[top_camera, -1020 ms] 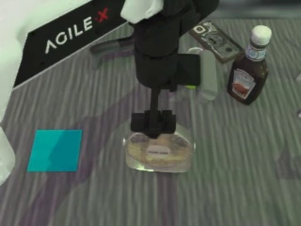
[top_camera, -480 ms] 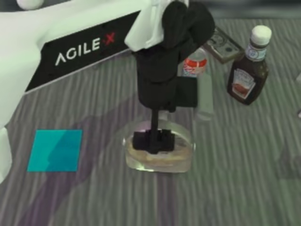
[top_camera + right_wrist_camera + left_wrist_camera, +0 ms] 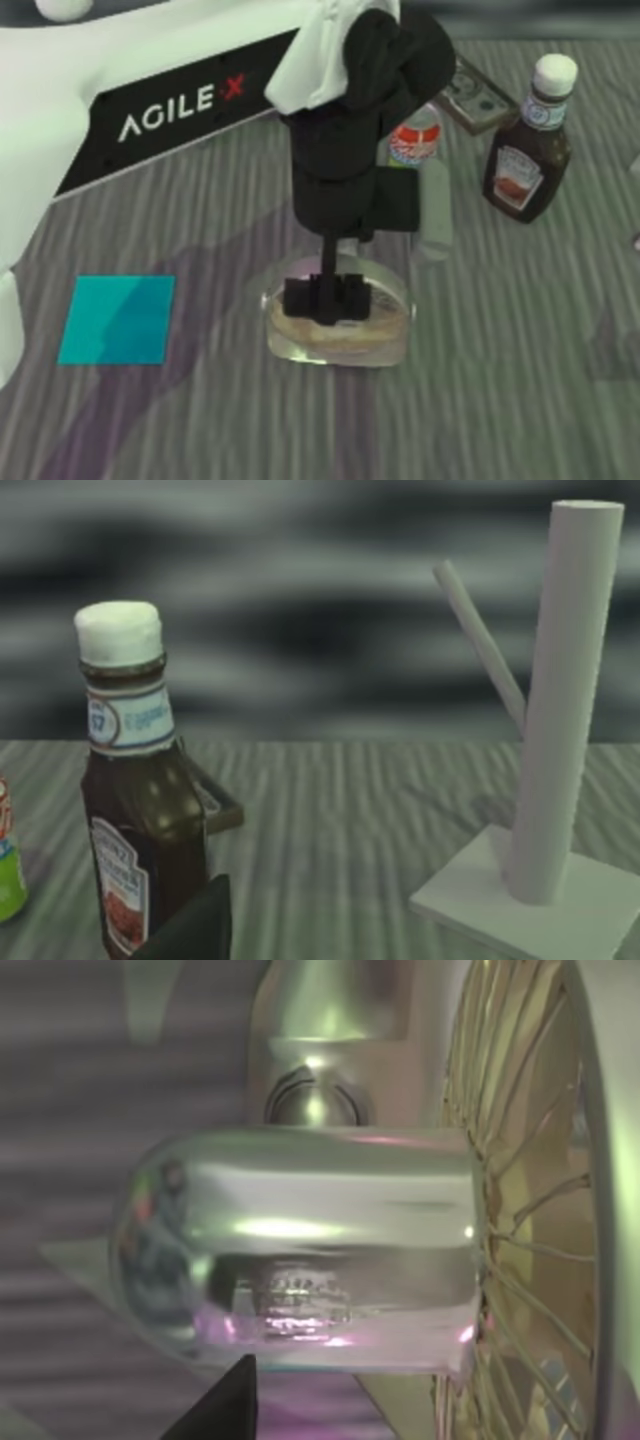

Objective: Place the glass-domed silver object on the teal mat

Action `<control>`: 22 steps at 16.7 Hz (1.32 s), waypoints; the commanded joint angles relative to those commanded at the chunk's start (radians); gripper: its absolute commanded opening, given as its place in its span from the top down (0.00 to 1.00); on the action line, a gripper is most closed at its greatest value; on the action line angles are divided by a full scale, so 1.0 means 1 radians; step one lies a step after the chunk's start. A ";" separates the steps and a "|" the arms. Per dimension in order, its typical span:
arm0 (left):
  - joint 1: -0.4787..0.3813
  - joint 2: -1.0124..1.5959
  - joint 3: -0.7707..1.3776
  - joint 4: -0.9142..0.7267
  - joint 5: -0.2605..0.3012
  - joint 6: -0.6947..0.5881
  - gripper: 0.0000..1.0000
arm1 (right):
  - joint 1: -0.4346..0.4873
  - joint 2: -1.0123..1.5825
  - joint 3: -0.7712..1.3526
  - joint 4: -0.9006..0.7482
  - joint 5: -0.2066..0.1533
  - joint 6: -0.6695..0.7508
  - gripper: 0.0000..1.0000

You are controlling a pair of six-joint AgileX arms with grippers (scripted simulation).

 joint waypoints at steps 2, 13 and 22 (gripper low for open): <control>0.000 0.000 0.000 0.000 0.000 0.000 0.38 | 0.000 0.000 0.000 0.000 0.000 0.000 0.00; 0.000 0.000 0.000 0.000 0.000 0.000 1.00 | 0.000 0.000 0.000 0.000 0.000 0.000 0.00; 0.006 0.007 0.042 -0.039 0.000 -0.001 1.00 | 0.000 0.000 0.000 0.000 0.000 0.000 0.00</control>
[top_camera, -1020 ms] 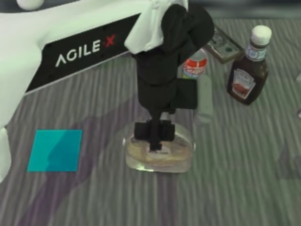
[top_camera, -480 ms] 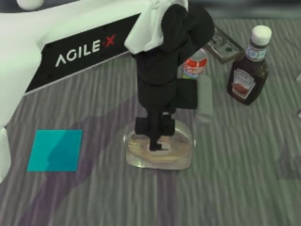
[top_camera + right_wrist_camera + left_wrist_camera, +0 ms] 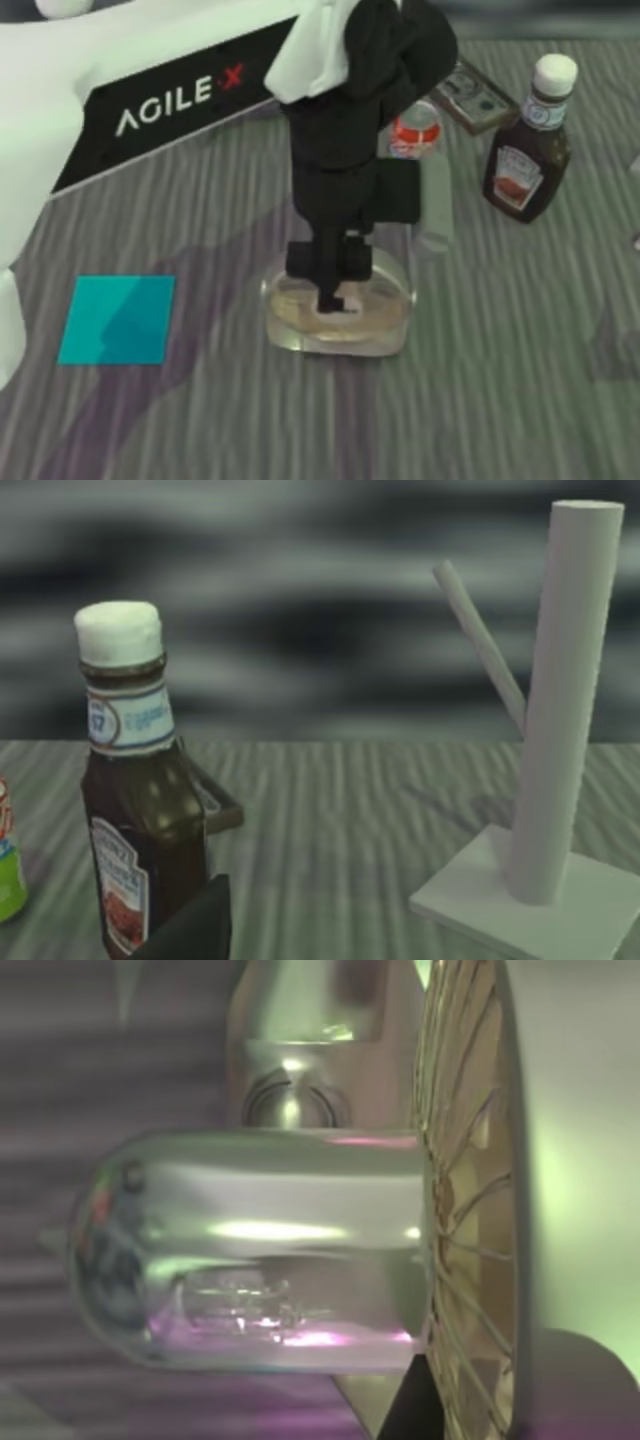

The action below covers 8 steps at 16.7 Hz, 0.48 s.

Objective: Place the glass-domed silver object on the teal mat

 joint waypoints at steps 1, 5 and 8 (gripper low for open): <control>0.003 0.004 0.031 -0.028 0.000 -0.001 1.00 | 0.000 0.000 0.000 0.000 0.000 0.000 0.00; 0.009 0.013 0.162 -0.146 0.000 0.002 1.00 | 0.000 0.000 0.000 0.000 0.000 0.000 0.00; 0.013 0.012 0.185 -0.168 0.000 0.000 1.00 | 0.000 0.000 0.000 0.000 0.000 0.000 0.00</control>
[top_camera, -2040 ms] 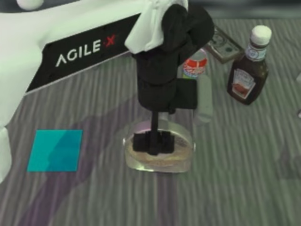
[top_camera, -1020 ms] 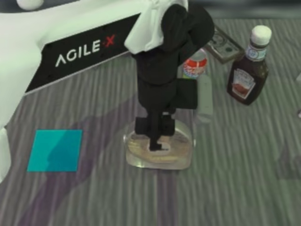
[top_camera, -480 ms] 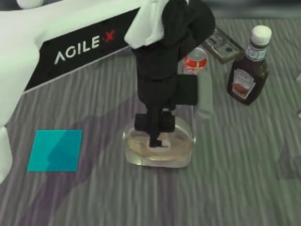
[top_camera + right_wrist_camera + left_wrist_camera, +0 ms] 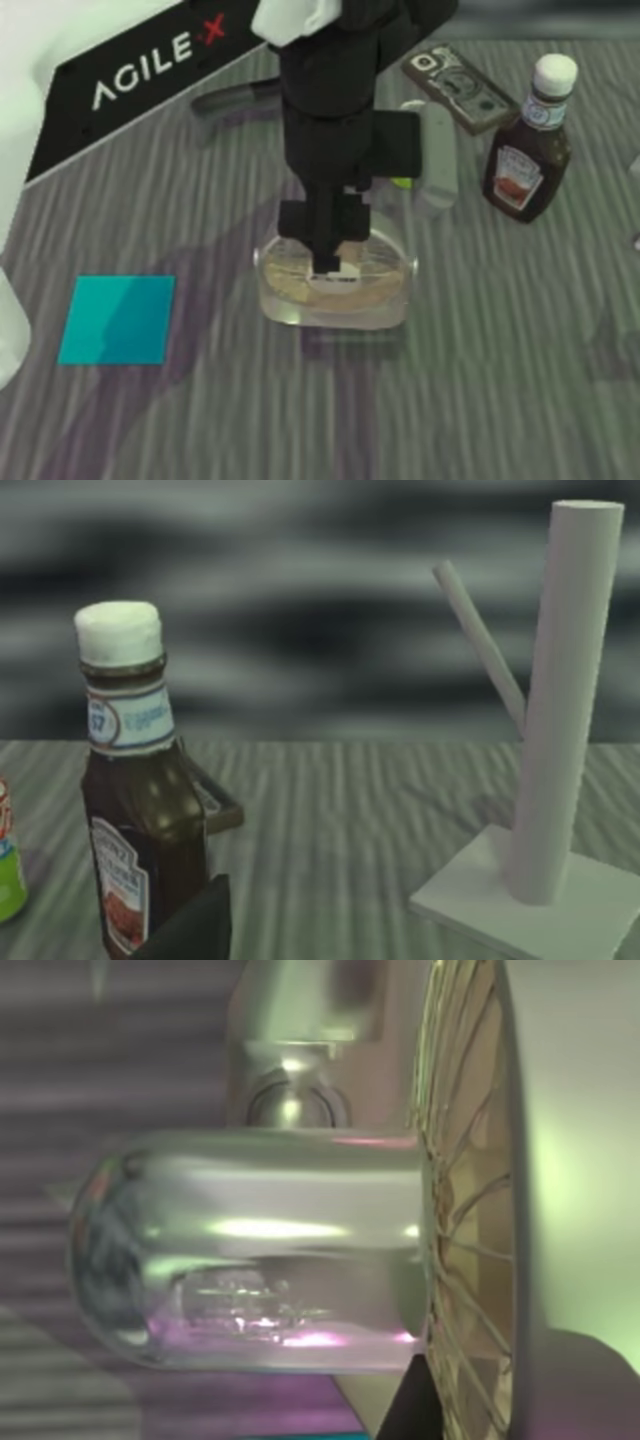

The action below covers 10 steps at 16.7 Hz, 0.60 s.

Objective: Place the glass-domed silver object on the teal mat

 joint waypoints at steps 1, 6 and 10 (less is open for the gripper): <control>0.000 0.000 0.000 0.000 0.000 0.000 1.00 | 0.000 0.000 0.000 0.000 0.000 0.000 0.00; 0.066 -0.060 -0.073 0.024 -0.001 0.064 1.00 | 0.000 0.000 0.000 0.000 0.000 0.000 0.00; 0.281 -0.209 -0.294 0.079 -0.001 0.231 1.00 | 0.000 0.000 0.000 0.000 0.000 0.000 0.00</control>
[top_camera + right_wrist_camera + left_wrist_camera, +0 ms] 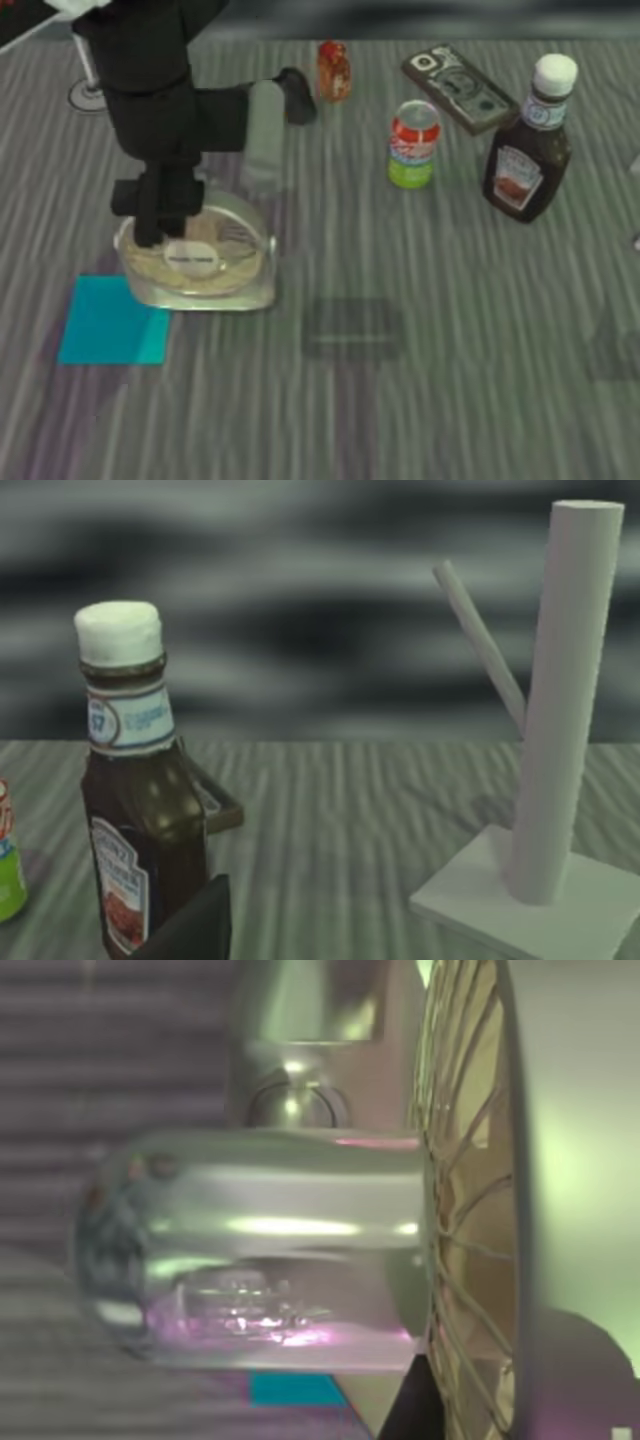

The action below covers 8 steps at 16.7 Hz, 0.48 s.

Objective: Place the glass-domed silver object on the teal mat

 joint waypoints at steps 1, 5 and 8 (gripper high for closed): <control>0.063 -0.043 -0.066 0.016 0.000 0.049 1.00 | 0.000 0.000 0.000 0.000 0.000 0.000 0.00; 0.246 -0.185 -0.252 0.070 0.000 0.208 1.00 | 0.000 0.000 0.000 0.000 0.000 0.000 0.00; 0.276 -0.213 -0.282 0.081 0.000 0.238 1.00 | 0.000 0.000 0.000 0.000 0.000 0.000 0.00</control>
